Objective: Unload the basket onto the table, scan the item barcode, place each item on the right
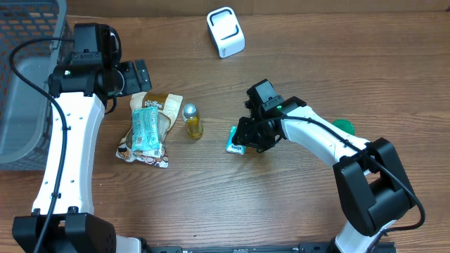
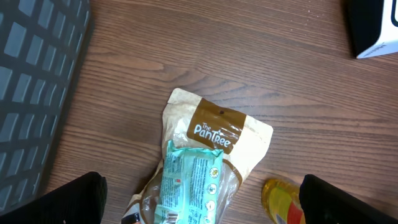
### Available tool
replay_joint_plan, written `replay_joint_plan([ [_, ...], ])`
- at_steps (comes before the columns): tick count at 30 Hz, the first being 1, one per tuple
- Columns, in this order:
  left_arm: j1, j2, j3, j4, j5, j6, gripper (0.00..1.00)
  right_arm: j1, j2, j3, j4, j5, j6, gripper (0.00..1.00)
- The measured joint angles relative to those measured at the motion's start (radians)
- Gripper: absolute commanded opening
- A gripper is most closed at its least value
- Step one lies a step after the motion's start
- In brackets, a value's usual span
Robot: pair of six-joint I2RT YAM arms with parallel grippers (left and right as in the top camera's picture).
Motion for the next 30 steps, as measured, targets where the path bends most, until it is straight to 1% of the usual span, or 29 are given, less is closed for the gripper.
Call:
replay_joint_plan([
  [9, 0.000, 0.000, 0.000, 0.000, 0.000, 0.000, 0.99, 0.000, 0.000, 0.000, 0.023, 0.007, 0.000, 0.35],
  [11, 0.000, 0.000, 0.000, 0.000, 0.000, 0.000, 1.00, 0.000, 0.000, 0.000, 0.023, 0.007, 0.000, 0.33],
  [15, 0.000, 0.000, 0.000, 0.000, 0.000, 0.000, 0.99, 0.000, 0.000, -0.001, 0.022, 0.012, 0.004, 0.32],
  [20, 0.000, 0.000, 0.000, 0.000, 0.000, 0.000, 1.00, 0.000, 0.000, -0.024, 0.031, 0.056, 0.050, 0.33],
  [30, 0.000, 0.000, 0.000, 0.000, 0.000, 0.000, 0.99, 0.000, 0.000, -0.076, 0.081, 0.079, 0.076, 0.33],
])
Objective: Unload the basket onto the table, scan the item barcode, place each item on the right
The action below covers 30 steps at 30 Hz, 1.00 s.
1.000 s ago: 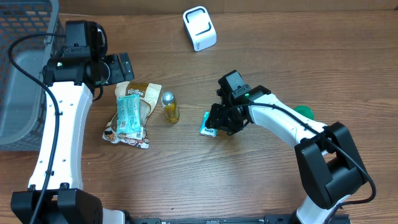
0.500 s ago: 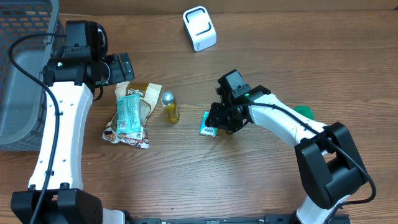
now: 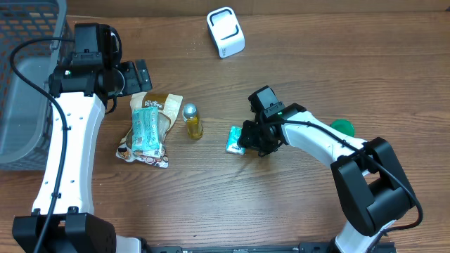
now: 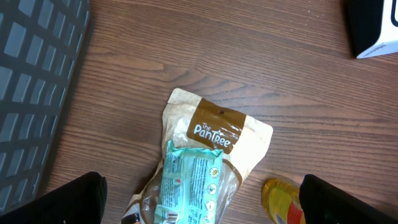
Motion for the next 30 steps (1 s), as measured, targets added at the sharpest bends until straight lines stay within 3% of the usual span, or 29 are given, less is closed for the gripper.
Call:
replay_joint_plan([
  [23, 0.000, 0.000, 0.000, 0.000, 0.000, 0.000, 1.00, 0.000, 0.000, 0.000, 0.009, 0.007, 0.003, 0.33],
  [30, 0.000, 0.000, 0.000, 0.000, 0.000, 0.000, 1.00, 0.000, 0.000, 0.000, 0.010, 0.008, 0.004, 0.29],
])
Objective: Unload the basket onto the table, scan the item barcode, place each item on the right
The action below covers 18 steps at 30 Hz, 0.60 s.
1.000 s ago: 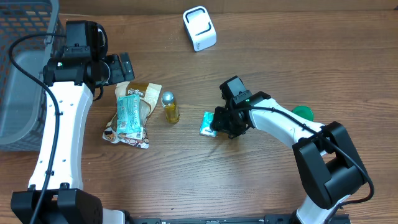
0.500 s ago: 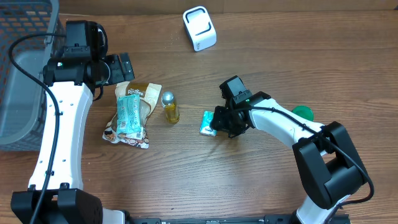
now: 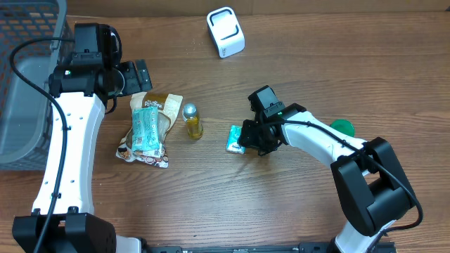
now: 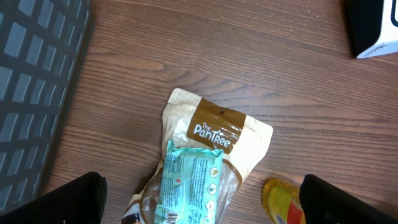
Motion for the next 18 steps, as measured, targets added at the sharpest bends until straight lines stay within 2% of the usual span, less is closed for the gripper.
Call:
replay_joint_plan([
  [18, 0.000, 0.000, 0.000, 0.000, 0.000, 0.000, 1.00, 0.003, 0.000, -0.001, 0.024, 0.005, -0.001, 0.29],
])
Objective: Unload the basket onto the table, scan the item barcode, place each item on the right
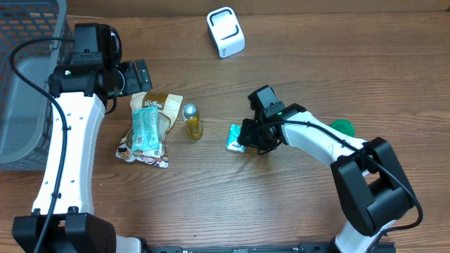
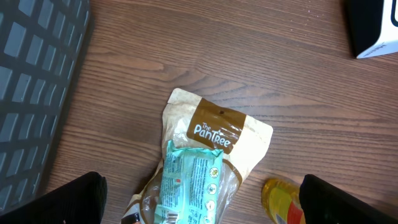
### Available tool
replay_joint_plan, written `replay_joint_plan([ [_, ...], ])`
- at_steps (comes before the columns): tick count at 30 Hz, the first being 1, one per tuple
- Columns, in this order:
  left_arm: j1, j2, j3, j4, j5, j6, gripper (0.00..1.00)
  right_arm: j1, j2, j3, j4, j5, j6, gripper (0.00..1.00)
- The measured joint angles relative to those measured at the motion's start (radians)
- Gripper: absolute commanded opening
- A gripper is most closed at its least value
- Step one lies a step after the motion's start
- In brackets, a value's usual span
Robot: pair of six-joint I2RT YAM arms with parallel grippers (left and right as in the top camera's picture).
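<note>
A small teal packet (image 1: 235,138) lies on the wooden table near the middle. My right gripper (image 1: 247,136) is down at its right edge, and its fingers look shut on the packet. The white barcode scanner (image 1: 225,31) stands at the far edge, and its corner also shows in the left wrist view (image 2: 373,28). My left gripper (image 2: 202,205) hangs open above a brown snack bag (image 2: 217,127) with a teal pack (image 2: 189,180) lying on it. Nothing is between its fingers.
A grey basket (image 1: 21,84) fills the left edge of the table. A yellow bottle (image 1: 192,121) with a silver cap stands between the bag and the teal packet. A green round object (image 1: 344,126) lies behind my right arm.
At the oldest moment my right gripper stood wider around the teal packet's right edge. By 1.6 s ago it had settled closer onto the packet, which had shifted slightly. It has stayed there since. My left arm has not moved.
</note>
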Motion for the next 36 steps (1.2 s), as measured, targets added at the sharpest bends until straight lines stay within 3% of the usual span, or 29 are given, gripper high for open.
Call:
replay_joint_plan([
  [4, 0.000, 0.000, 0.000, 0.000, 0.000, 0.000, 0.99, 0.013, 0.006, 0.000, 0.012, 0.004, -0.001, 0.18],
  [9, 0.000, 0.000, 0.000, 0.000, 0.000, 0.000, 0.99, 0.023, 0.013, 0.000, 0.017, 0.004, 0.002, 0.13],
  [19, 0.000, 0.000, 0.000, 0.000, 0.000, 0.000, 1.00, 0.023, 0.013, 0.000, 0.018, 0.002, 0.003, 0.11],
  [27, 0.000, 0.000, 0.000, 0.000, 0.000, 0.000, 1.00, 0.023, 0.013, 0.000, 0.019, 0.003, 0.004, 0.18],
  [32, 0.000, 0.000, 0.000, 0.000, 0.000, 0.000, 1.00, 0.024, 0.013, 0.000, 0.020, 0.002, 0.003, 0.04],
  [36, 0.000, 0.000, 0.000, 0.000, 0.000, 0.000, 1.00, 0.022, 0.013, 0.003, 0.006, 0.000, 0.002, 0.04],
])
